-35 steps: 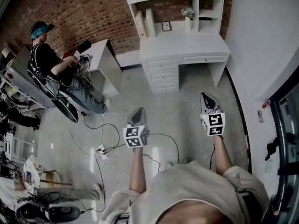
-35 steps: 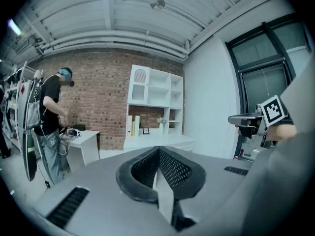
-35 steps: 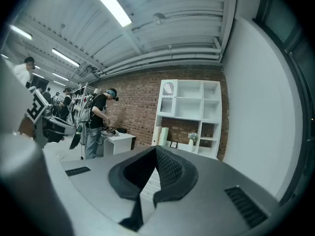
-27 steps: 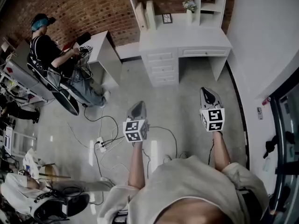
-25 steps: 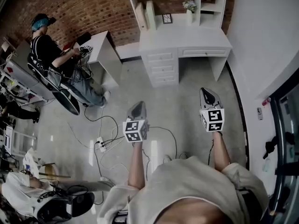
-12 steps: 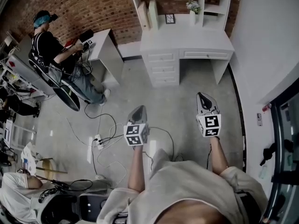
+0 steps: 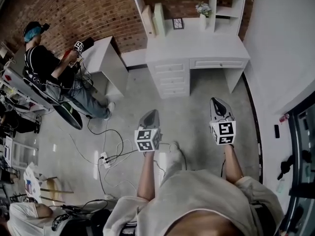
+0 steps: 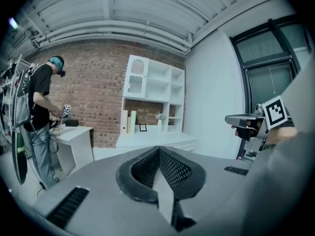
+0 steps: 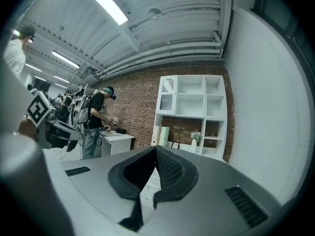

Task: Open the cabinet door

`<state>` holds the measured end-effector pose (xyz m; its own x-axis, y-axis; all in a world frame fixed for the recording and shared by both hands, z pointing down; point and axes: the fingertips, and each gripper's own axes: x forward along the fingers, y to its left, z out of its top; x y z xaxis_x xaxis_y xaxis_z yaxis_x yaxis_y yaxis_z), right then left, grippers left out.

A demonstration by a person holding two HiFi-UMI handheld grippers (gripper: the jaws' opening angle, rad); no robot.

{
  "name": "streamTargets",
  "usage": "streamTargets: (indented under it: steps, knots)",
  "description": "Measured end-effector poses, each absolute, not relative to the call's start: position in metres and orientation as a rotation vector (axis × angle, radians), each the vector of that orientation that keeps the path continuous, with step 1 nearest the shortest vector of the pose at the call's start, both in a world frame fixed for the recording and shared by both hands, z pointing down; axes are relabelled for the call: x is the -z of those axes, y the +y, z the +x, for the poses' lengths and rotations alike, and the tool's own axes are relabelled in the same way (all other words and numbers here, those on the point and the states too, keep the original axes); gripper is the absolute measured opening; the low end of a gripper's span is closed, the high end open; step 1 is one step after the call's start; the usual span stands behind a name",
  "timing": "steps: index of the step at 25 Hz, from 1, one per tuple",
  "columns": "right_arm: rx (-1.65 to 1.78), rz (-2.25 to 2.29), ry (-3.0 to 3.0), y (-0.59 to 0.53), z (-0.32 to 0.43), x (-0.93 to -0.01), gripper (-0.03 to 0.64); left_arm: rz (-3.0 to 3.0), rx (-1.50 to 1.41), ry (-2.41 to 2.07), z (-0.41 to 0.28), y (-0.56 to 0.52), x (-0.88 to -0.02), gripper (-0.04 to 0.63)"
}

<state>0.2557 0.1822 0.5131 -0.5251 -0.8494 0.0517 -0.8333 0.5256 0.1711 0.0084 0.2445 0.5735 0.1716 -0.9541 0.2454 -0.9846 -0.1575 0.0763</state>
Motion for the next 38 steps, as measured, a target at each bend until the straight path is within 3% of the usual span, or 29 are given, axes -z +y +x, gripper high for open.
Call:
streamTargets:
  steps: [20,38]
  knots:
    - [0.187,1.541,-2.517,-0.06,0.105,-0.503,0.014,2.355,-0.217,-1.764,-0.134,-0.038,-0.549,0.026]
    - [0.109,1.519,-2.506,-0.19,0.076,-0.545,0.014,2.361,-0.241,-1.732,-0.157,-0.171,-0.576,0.026]
